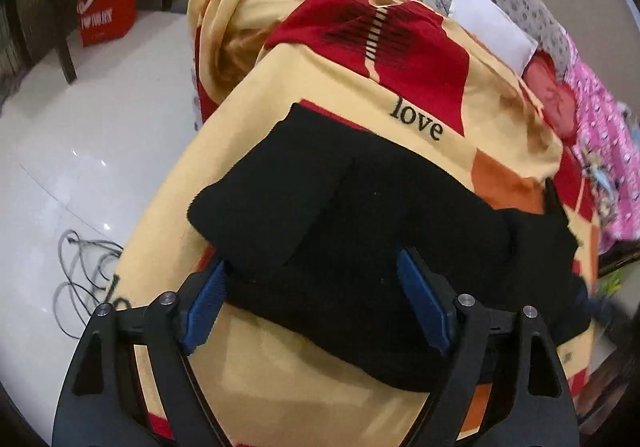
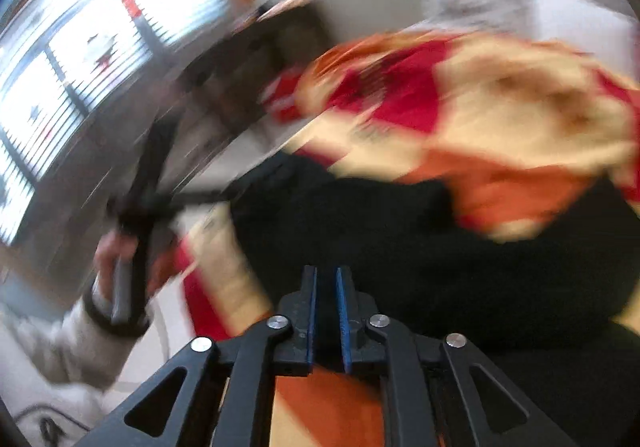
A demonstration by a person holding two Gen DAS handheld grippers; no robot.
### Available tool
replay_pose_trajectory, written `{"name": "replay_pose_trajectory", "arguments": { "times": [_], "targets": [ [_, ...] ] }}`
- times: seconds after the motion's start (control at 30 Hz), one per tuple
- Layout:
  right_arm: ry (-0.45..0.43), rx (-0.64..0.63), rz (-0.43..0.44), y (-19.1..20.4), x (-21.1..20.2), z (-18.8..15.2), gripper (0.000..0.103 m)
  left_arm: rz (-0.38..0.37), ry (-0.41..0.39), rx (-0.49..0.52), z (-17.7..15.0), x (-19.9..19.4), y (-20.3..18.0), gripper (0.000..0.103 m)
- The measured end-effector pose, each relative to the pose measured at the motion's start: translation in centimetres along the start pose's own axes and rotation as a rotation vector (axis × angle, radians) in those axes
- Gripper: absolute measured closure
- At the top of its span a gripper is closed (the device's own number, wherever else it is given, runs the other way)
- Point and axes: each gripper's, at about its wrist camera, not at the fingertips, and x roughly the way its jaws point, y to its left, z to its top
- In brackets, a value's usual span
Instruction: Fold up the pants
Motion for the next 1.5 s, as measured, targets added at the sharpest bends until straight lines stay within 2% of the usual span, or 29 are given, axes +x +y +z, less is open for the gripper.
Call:
{"name": "replay_pose_trajectory", "arguments": {
  "times": [0.03, 0.07, 0.1, 0.2, 0.27, 0.33, 0.4, 0.47, 0.53, 0.7, 0.8, 0.87, 0.93, 1.03, 1.13, 1.3, 1.37, 1.5],
  "targets": [
    [-0.009, 0.024, -0.061, -1.2, -0.2, 0.6, 0.049, 0.001, 0.002, -0.004, 0.0, 0.1, 0.0, 0.021],
    [-0.007, 0.054, -0.134, -2.7, -0.2, 1.3, 0.044, -0.001, -0.001, -0.012, 0.1, 0.1, 0.0, 0.021],
    [-0.002, 0.084, -0.197, -4.1, 0.1, 2.1, 0.044, -0.002, -0.003, -0.019, 0.1, 0.1, 0.1, 0.021],
    [0.013, 0.175, -0.284, -7.5, 1.9, 4.2, 0.044, 0.008, -0.005, -0.014, 0.0, 0.1, 0.0, 0.021],
    [0.061, 0.205, -0.316, -8.8, 3.8, 5.2, 0.044, 0.02, -0.004, -0.009, 0.0, 0.3, -0.4, 0.021],
    [0.136, 0.212, -0.388, -10.0, 6.1, 5.5, 0.044, 0.028, 0.001, -0.006, 0.1, 0.4, -0.5, 0.021],
    [0.136, 0.215, -0.37, -11.0, 6.4, 4.9, 0.06, 0.023, 0.006, -0.012, 0.2, 0.5, -0.5, 0.021],
    [0.12, 0.2, -0.379, -11.5, 5.5, 4.4, 0.088, 0.015, 0.008, -0.024, 0.3, 0.5, -0.3, 0.021],
    [0.098, 0.219, -0.324, -11.7, 3.7, 3.7, 0.096, 0.015, 0.01, -0.028, 0.4, 0.6, -0.3, 0.021],
    [-0.016, 0.205, -0.317, -10.7, -5.0, 0.6, 0.097, 0.025, 0.007, -0.034, 0.3, 0.6, -0.4, 0.021],
    [-0.064, 0.257, -0.328, -10.5, -10.2, -3.7, 0.097, 0.027, 0.002, -0.033, 0.2, 0.6, -0.4, 0.021],
    [-0.039, 0.311, -0.322, -11.7, -11.4, -6.8, 0.097, 0.039, 0.003, -0.031, 0.2, 0.7, -0.7, 0.021],
    [-0.036, 0.393, -0.259, -13.8, -11.3, -9.3, 0.097, 0.053, 0.005, -0.025, 0.2, 0.7, -1.0, 0.021],
    [-0.134, 0.543, -0.152, -16.9, -11.7, -11.8, 0.093, 0.072, 0.007, -0.022, 0.2, 0.9, -1.3, 0.021],
    [-0.19, 0.568, -0.127, -17.9, -11.5, -11.9, 0.09, 0.075, 0.012, -0.017, 0.2, 1.0, -1.4, 0.021],
    [-0.269, 0.627, -0.087, -19.6, -10.2, -11.8, 0.091, 0.081, 0.004, -0.02, 0.3, 1.1, -1.4, 0.021],
    [-0.287, 0.604, -0.096, -19.2, -10.5, -11.2, 0.098, 0.099, 0.011, -0.014, 0.3, 1.2, -1.7, 0.021],
    [-0.306, 0.495, -0.186, -17.4, -14.3, -10.1, 0.098, 0.069, 0.037, -0.019, 0.4, 1.0, -1.8, 0.021]
  ]
}}
